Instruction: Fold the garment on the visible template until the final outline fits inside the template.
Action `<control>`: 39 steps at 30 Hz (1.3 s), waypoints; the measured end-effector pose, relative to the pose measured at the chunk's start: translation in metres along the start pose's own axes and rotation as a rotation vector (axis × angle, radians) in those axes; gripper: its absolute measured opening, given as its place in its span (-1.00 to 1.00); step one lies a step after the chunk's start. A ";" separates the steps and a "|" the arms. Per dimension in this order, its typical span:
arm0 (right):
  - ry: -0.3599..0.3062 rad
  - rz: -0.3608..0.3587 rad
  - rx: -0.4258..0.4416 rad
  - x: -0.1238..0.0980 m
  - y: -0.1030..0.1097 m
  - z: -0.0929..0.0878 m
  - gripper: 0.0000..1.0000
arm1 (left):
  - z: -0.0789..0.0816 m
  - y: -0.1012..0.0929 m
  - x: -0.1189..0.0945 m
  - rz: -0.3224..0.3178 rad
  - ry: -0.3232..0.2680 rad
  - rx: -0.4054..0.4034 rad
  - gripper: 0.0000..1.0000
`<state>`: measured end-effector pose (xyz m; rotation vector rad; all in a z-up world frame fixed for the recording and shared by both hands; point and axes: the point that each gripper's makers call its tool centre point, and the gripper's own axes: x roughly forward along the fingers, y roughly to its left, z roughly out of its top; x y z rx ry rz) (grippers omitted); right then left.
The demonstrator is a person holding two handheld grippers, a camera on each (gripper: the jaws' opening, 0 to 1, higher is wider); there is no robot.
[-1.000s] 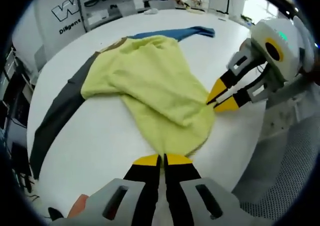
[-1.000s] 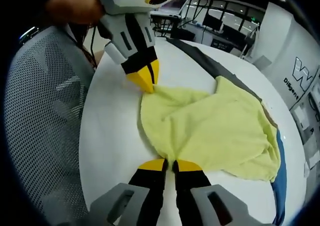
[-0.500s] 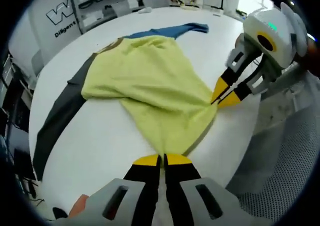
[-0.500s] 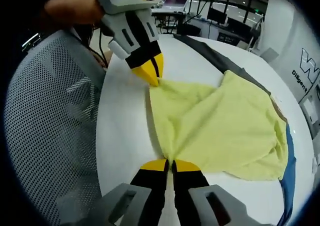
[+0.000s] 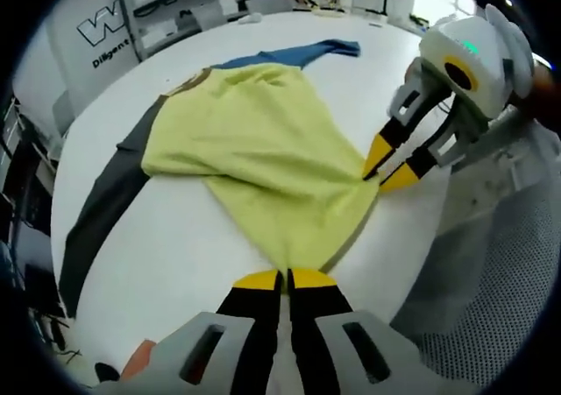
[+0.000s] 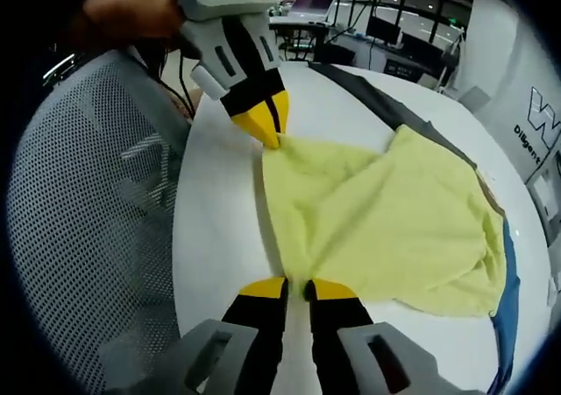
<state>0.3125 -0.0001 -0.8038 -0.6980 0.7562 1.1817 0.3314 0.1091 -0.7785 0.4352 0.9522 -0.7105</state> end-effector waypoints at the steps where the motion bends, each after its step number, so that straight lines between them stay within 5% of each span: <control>1: -0.002 0.000 0.002 -0.002 -0.001 -0.001 -0.85 | 0.001 0.000 -0.001 0.001 -0.002 0.002 -1.00; 18: -0.040 -0.088 0.088 -0.024 -0.031 -0.022 -0.82 | 0.004 0.008 -0.008 0.015 -0.010 0.002 -1.00; 26: -0.043 -0.122 0.095 -0.022 -0.049 -0.017 -0.82 | 0.011 0.009 -0.013 0.018 -0.024 0.005 -1.00; 39: -0.036 -0.112 0.123 -0.022 -0.044 -0.028 -0.86 | 0.070 0.021 -0.030 0.008 -0.143 -0.021 -1.00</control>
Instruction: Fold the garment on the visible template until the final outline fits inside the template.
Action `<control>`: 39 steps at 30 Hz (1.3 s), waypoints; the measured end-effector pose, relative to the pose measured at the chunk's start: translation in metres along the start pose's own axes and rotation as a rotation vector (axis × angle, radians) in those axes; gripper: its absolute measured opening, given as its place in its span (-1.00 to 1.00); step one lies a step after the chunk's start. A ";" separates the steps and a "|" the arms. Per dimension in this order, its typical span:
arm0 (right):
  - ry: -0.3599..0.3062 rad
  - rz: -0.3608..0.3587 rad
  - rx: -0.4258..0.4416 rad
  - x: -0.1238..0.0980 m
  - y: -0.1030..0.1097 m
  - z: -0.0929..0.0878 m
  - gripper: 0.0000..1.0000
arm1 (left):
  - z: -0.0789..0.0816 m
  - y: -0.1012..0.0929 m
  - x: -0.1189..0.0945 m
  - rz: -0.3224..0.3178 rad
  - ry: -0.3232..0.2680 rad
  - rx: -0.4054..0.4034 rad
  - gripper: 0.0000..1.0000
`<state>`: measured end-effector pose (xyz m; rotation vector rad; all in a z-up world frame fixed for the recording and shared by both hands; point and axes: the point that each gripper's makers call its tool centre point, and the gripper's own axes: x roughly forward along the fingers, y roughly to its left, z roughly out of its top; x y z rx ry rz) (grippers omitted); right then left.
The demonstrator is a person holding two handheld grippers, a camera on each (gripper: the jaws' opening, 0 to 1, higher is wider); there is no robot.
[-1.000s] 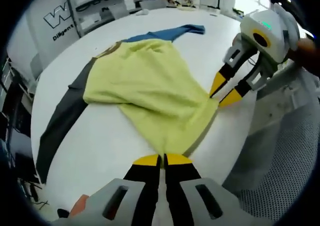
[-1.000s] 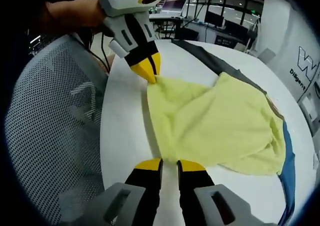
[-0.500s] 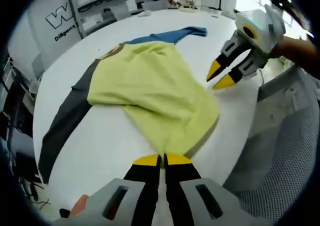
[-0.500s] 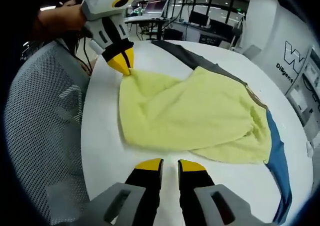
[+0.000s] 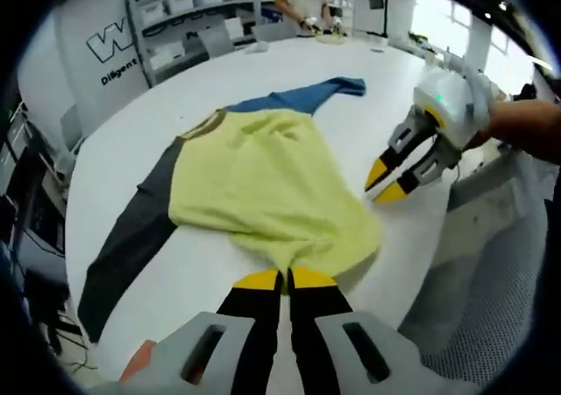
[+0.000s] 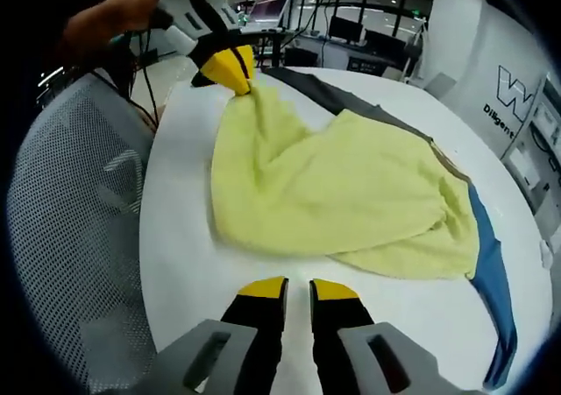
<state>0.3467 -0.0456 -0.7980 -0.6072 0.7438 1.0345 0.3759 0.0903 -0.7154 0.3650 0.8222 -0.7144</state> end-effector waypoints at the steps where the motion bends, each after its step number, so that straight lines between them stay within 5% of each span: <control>1: -0.001 0.000 0.002 0.000 0.000 0.000 -0.86 | 0.008 0.001 0.002 -0.002 -0.013 -0.008 -1.00; 18: -0.014 0.006 0.001 -0.004 0.006 0.006 -0.87 | 0.086 0.023 0.033 -0.017 -0.101 -0.059 -1.00; 29: -0.017 0.008 0.008 -0.006 0.007 0.007 -0.86 | 0.133 0.062 0.046 0.012 -0.147 -0.126 -1.00; 39: -0.043 0.016 -0.001 -0.004 0.008 0.019 -0.85 | 0.145 0.105 0.050 0.080 -0.172 -0.198 -1.00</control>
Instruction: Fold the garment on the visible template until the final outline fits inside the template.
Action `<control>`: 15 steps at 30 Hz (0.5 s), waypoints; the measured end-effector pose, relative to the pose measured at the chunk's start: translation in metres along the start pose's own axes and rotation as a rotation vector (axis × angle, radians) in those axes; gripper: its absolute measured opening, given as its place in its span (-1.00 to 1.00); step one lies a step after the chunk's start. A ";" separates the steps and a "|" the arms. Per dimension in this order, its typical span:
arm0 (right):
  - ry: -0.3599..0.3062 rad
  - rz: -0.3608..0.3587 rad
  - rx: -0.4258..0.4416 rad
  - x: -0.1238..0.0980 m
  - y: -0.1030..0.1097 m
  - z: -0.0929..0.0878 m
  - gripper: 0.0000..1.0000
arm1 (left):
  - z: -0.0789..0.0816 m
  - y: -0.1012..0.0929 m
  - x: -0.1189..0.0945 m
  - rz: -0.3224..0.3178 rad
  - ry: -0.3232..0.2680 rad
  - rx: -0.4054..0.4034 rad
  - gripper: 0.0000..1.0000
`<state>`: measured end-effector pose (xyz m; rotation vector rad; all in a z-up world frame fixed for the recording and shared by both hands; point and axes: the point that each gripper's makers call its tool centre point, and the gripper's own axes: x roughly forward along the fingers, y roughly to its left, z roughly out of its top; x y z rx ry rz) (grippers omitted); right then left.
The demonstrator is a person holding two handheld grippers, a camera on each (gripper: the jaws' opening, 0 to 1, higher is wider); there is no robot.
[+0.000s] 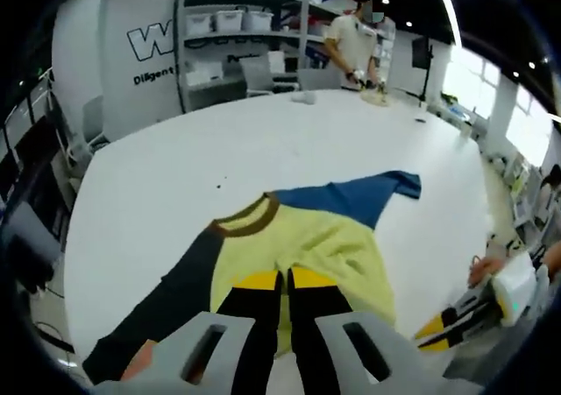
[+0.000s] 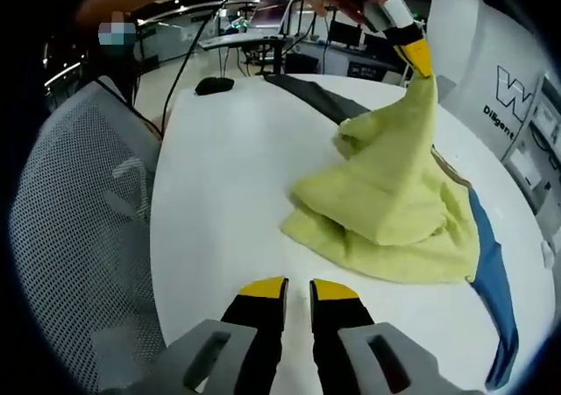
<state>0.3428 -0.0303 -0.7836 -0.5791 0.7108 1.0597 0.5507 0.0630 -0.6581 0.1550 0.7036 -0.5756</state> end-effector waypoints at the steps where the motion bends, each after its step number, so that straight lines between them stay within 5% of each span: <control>1: -0.009 0.007 -0.002 0.001 0.001 0.004 -0.85 | 0.000 0.004 0.001 0.009 -0.004 -0.006 -1.00; 15: -0.021 0.053 -0.094 0.027 0.008 0.030 -0.79 | -0.023 0.039 0.015 0.076 0.032 -0.041 -1.00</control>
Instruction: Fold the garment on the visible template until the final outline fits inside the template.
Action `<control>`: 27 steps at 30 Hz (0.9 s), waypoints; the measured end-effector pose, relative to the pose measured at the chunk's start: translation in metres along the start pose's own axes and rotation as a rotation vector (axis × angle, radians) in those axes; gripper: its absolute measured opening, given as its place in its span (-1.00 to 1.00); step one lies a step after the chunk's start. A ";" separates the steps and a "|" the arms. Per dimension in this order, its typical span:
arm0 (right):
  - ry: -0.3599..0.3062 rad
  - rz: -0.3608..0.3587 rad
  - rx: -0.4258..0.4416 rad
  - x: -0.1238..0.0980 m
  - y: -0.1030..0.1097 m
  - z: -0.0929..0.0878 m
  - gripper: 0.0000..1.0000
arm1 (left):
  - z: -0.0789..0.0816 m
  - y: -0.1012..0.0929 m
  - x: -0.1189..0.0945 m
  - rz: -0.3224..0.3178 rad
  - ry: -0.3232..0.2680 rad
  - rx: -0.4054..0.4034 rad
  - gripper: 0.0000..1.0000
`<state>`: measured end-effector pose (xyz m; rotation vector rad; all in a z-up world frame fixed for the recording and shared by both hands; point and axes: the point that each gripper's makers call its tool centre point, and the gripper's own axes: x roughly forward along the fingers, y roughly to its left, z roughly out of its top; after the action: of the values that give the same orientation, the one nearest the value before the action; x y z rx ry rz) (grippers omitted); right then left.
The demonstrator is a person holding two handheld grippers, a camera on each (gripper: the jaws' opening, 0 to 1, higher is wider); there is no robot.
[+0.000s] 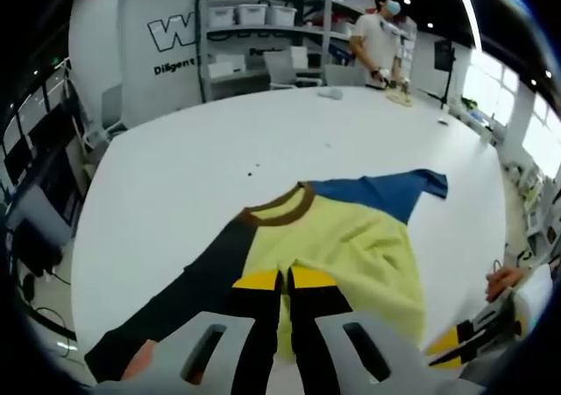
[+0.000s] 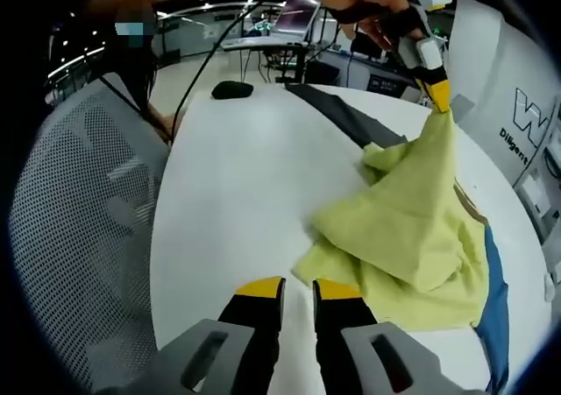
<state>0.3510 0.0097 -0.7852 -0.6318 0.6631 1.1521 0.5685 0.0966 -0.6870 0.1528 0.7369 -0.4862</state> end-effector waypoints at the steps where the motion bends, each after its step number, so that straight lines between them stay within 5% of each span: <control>1: 0.000 0.002 -0.003 0.001 -0.001 0.001 -0.79 | -0.002 0.001 0.001 0.000 0.003 -0.003 -1.00; 19: 0.065 0.065 -0.036 0.020 -0.004 -0.008 -0.76 | -0.017 0.009 0.013 -0.005 0.033 -0.023 -1.00; 27: 0.062 0.028 -0.036 0.021 -0.013 -0.008 -1.00 | -0.024 0.012 0.013 -0.004 0.038 -0.030 -1.00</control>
<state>0.3681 0.0124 -0.8051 -0.6929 0.7073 1.1762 0.5678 0.1090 -0.7135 0.1332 0.7817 -0.4771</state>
